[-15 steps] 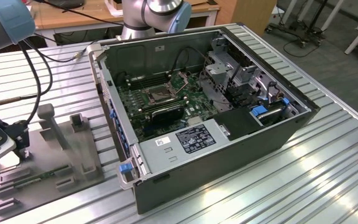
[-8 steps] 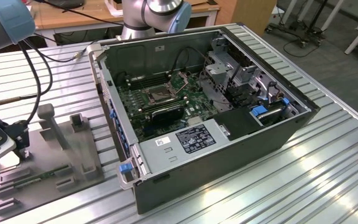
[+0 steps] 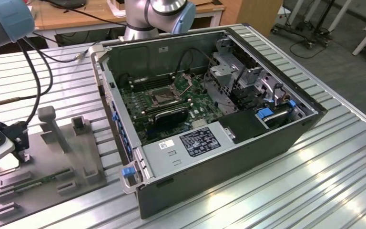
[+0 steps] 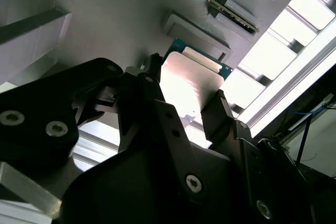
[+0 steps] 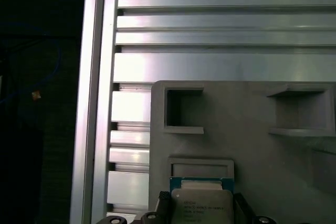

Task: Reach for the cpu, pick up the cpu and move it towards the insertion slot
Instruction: 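Pick up the cpu and move it towards the insertion slot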

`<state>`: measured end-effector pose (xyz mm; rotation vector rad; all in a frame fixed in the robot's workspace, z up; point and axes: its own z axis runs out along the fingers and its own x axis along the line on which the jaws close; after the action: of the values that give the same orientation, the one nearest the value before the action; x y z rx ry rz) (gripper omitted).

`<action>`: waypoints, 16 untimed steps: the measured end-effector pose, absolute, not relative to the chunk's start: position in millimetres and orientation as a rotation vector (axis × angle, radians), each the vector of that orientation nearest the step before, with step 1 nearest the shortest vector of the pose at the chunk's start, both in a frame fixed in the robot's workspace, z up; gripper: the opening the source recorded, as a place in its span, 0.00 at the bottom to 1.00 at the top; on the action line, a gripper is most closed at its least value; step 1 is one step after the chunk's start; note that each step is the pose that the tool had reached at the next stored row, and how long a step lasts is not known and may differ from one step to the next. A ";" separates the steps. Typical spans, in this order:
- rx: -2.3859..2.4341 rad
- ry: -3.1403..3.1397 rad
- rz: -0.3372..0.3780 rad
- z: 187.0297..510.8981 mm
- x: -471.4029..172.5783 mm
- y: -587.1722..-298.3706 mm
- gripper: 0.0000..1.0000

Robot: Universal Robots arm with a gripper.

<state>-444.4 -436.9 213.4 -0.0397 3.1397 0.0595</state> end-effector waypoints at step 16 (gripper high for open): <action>-0.040 3.140 0.059 223.4 -444.3 -437.0 0.55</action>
<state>-444.3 -437.0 223.4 -0.0398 3.1397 0.0595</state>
